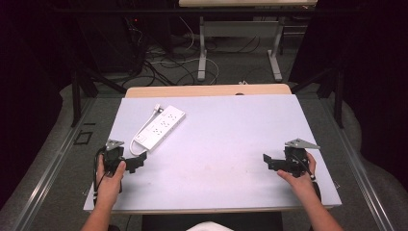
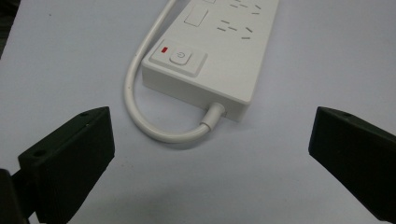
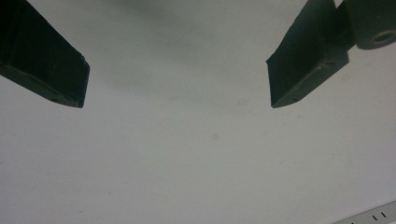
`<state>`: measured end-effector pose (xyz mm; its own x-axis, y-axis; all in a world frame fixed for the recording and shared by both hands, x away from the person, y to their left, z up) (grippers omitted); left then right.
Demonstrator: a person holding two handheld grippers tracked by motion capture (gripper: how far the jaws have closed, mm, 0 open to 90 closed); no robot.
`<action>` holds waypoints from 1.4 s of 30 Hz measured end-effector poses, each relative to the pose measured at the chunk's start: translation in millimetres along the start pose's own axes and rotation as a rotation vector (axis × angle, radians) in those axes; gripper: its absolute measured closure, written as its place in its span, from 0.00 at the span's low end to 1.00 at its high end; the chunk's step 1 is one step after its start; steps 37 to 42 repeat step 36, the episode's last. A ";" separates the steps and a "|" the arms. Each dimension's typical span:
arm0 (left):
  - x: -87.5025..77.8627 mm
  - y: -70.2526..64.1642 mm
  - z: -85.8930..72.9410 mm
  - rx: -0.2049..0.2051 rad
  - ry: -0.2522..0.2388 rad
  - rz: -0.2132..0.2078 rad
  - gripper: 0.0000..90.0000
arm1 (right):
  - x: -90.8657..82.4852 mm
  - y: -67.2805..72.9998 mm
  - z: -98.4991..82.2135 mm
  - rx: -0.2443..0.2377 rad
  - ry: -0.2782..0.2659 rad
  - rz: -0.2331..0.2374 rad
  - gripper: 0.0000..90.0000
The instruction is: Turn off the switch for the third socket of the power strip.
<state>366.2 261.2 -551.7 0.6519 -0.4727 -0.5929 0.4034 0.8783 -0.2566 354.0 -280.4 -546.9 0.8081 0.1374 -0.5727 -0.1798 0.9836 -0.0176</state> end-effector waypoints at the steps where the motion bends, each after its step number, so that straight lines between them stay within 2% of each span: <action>1: 1.1 0.9 -1.1 -0.001 -0.005 0.002 0.00 | -0.1 0.0 -0.1 0.003 0.004 0.000 0.05; 3: 1.0 2.0 -2.2 -0.007 0.010 0.002 0.00 | 0.5 -0.2 -0.2 0.006 0.003 0.001 0.06; 10: 3.8 6.4 -5.2 -0.024 0.002 -0.002 0.00 | 2.2 -0.7 -0.9 0.012 0.010 0.000 0.06; 18: 5.3 11.2 -7.7 -0.045 0.017 -0.012 0.00 | 3.8 -1.2 -1.6 0.010 0.013 0.001 0.06; 42: 6.7 12.6 -8.6 -0.047 0.022 -0.014 0.00 | 6.0 -2.4 -2.4 0.008 0.022 0.001 0.06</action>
Point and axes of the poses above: each handheld gripper's, and its own axes: x roughly forward along the jaws, z roughly out of its top, y roughly to its left, the point moved 2 cm from there along x, roughly forward along the jaws, and after that the axes turned 12 degrees about -z, right-handed, at the moved point
